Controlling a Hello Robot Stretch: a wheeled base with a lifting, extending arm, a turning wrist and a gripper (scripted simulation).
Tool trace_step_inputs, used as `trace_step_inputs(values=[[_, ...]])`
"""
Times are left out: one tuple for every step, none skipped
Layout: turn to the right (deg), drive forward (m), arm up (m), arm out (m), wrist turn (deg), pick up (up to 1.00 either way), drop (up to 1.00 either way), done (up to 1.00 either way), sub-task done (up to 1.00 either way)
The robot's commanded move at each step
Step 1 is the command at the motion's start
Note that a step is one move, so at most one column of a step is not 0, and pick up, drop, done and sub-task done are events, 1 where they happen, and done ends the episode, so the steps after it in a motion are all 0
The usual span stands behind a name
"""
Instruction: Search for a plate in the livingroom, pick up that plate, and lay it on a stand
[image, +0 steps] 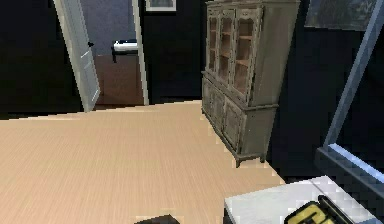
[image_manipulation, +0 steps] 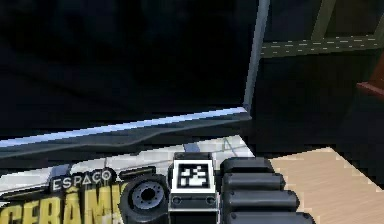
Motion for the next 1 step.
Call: trace_step_inputs(values=[[0.0,0.0,0.0,0.4,0.0,0.0,0.0,0.0,0.0]])
